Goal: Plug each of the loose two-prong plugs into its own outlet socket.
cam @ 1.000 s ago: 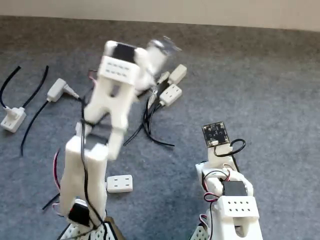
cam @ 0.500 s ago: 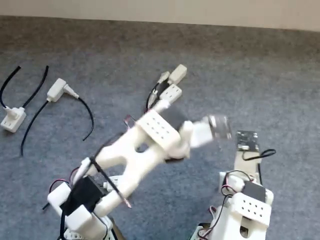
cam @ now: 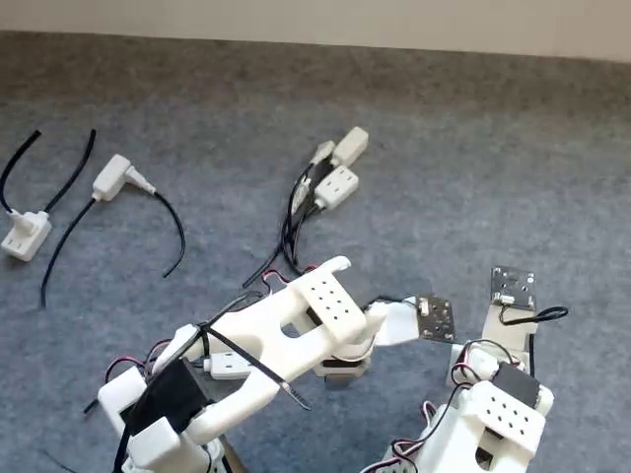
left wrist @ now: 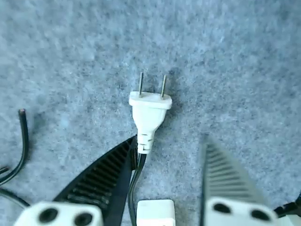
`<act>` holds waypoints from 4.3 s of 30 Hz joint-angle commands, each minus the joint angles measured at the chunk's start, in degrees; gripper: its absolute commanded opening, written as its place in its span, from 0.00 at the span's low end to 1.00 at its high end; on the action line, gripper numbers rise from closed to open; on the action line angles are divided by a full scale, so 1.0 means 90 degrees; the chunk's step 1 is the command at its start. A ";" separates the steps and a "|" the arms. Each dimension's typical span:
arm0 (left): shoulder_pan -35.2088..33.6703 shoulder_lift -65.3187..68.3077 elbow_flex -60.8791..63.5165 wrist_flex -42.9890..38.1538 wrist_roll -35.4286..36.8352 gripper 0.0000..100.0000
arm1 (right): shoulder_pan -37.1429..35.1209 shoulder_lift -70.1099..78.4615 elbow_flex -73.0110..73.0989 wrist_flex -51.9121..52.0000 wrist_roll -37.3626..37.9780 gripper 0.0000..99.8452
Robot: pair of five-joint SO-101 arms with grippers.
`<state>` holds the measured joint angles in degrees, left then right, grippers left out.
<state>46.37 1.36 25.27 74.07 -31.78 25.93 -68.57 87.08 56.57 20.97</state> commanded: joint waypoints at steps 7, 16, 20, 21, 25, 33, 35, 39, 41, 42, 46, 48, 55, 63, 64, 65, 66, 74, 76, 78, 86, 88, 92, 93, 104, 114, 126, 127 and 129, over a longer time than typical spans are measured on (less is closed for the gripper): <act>-0.1216 -0.0278 -0.2867 0.1846 0.0039 0.24 | -0.0474 -0.0054 -0.0327 0.0034 0.0107 0.25; -0.5192 -0.0278 -0.4254 0.2852 0.1915 0.24 | -0.2095 -0.0005 -0.1245 0.1060 0.0635 0.25; -0.6491 -0.0278 -0.3316 0.2823 0.1817 0.24 | -0.3238 0.0034 -0.2642 0.2046 0.0645 0.25; -0.6725 -0.0278 -0.3082 0.2706 0.1631 0.24 | -0.3600 0.0161 -0.3004 0.2252 0.0723 0.25; -0.7556 -0.0415 -0.2242 0.1827 0.0889 0.24 | -0.4664 0.1900 -0.4469 0.2838 0.0781 0.25; -0.8962 -0.1646 0.0376 -0.0576 -0.0225 0.24 | -0.6149 0.5739 -0.6774 0.3306 0.2120 0.25; -0.9451 -0.1861 0.1197 -0.1661 -0.0742 0.24 | -0.6608 0.5817 -0.6794 0.3258 0.2315 0.25; -1.0193 -0.1910 0.2486 -0.3438 -0.1485 0.25 | -0.7468 0.5895 -0.6520 0.2965 0.2598 0.25; -1.0457 -0.1900 0.2916 -0.3966 -0.1670 0.25 | -0.7712 0.5885 -0.5983 0.2242 0.2686 0.25; -1.0574 -0.1900 0.3072 -0.4200 -0.1729 0.25 | -0.7790 0.5885 -0.5719 0.1929 0.2725 0.25; -1.1004 -0.1900 0.3629 -0.5245 -0.1748 0.25 | -0.7829 0.5885 -0.4938 0.1148 0.2823 0.25; -1.1082 -0.1900 0.3961 -0.5812 -0.1748 0.25 | -0.7829 0.5885 -0.4703 0.0982 0.2882 0.25; -1.0955 -0.1900 0.4488 -0.6476 -0.1748 0.25 | -0.7878 0.5885 -0.4244 0.0757 0.2833 0.15; -1.0945 -0.1900 0.4508 -0.6437 -0.1739 0.25 | -0.8288 0.5895 -0.3697 -0.0142 0.2276 0.06; -1.0955 -0.1900 0.4508 -0.6437 -0.1739 0.25 | -0.8337 0.5895 -0.3678 -0.0220 0.2188 0.06; -1.0955 -0.1900 0.4508 -0.6437 -0.1739 0.25 | -0.8376 0.5895 -0.3678 -0.0269 0.2100 0.06; -1.0955 -0.1900 0.4508 -0.6437 -0.1739 0.25 | -0.8386 0.5895 -0.3668 -0.0278 0.2061 0.06; -1.0974 -0.1900 0.4508 -0.6437 -0.1739 0.25 | -0.8396 0.5905 -0.3375 -0.0317 0.2022 0.16; -1.0984 -0.1900 0.4508 -0.6437 -0.1739 0.25 | -0.8396 0.5905 -0.3346 -0.0317 0.2022 0.20; -1.0984 -0.1900 0.4508 -0.6437 -0.1739 0.25 | -0.8396 0.5905 -0.3346 -0.0308 0.2022 0.20; -1.0994 -0.1900 0.4508 -0.6437 -0.1748 0.25 | -0.8366 0.5875 -0.3414 -0.0278 0.1700 0.00; -1.0984 -0.1900 0.4508 -0.6437 -0.1748 0.24 | -0.8347 0.5817 -0.3453 -0.0259 0.1524 0.02; -1.0965 -0.1900 0.4508 -0.6447 -0.1748 0.24 | -0.8308 0.5836 -0.4078 0.0493 0.1485 0.01; -1.0965 -0.1910 0.4508 -0.6457 -0.1748 0.24 | -0.8308 0.5827 -0.4322 0.0806 0.1475 0.01; -1.0369 -0.3170 0.2847 -0.4034 -0.1377 0.25 | -0.8161 0.5875 -0.8425 0.2877 -0.1436 0.01; -0.8298 -0.5700 0.1109 -0.0274 -0.0752 0.26 | -0.6755 0.4440 -0.6501 -0.0444 -0.2784 0.01; -0.5543 -0.9011 0.2515 0.0029 0.0938 0.43 | -0.6637 0.2613 -0.4215 -0.2632 -0.3575 0.01; -0.5250 -0.9304 0.2720 0.0010 0.1055 0.43 | -0.6647 0.2535 -0.4176 -0.2623 -0.3585 0.01; -0.4791 -0.9919 0.3209 -0.0156 0.1250 0.43 | -0.6764 0.2398 -0.4147 -0.2505 -0.3585 0.01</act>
<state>-2.95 -81.10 50.07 74.07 -22.99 -34.46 -43.60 50.15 34.24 -10.68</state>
